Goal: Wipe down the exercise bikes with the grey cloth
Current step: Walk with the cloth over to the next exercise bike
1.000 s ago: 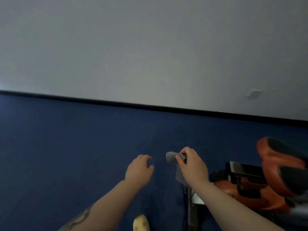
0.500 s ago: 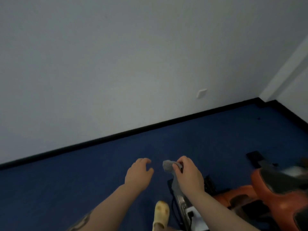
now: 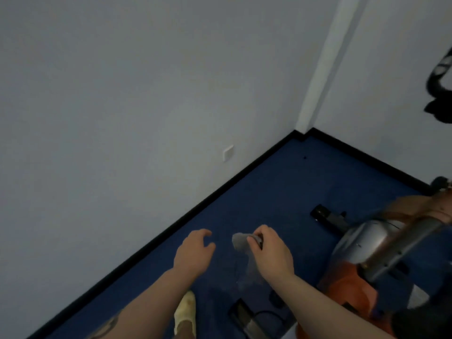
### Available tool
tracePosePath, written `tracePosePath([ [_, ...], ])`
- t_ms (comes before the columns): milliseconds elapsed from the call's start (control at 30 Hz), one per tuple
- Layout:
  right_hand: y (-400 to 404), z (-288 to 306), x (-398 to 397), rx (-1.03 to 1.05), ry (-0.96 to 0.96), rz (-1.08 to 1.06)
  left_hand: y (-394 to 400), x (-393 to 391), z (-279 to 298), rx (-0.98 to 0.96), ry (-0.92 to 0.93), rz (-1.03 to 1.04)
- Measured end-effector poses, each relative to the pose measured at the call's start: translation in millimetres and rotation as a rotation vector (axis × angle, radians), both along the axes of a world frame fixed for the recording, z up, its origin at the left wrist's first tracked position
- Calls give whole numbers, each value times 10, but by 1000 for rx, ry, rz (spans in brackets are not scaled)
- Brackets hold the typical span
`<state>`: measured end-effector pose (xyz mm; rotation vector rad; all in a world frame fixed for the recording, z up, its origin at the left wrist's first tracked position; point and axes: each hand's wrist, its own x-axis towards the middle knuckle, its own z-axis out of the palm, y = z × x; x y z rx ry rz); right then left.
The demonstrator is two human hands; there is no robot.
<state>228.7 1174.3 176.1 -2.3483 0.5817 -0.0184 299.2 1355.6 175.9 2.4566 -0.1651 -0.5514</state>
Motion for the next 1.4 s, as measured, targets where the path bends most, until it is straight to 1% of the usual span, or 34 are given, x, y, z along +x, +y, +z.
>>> tracePosePath([
  [100,-133,21,394,-11,-7,-126,-149,582,-15,-10,-21,-140],
  [300,-357,140,994,-26,-43,-457,-464,1724,48,18,-64,-442],
  [400,-497,244,1129,-32,-43,-590,-751,2059,72,11,-57,-522],
  [600,-860,359,1147,-43,-39,-828,-1528,2086,137,-60,12,-792],
  [800,-1451,328,1129,-18,-108,-1028,-2502,2181,240,-114,-11,-1001],
  [967,-2077,414,1086,-7,-179,-1182,-3487,2170,433,-118,-51,-1124],
  [1133,-2782,610,1054,-52,-242,-1244,-4444,2112,695,-256,-91,-1180],
  [1233,-3152,806,1083,-54,-334,-1276,-4907,2069,898,-342,-72,-1189],
  [1400,-3819,1165,1177,-132,-486,-1361,-5677,2121,1273,-559,-129,-1188],
])
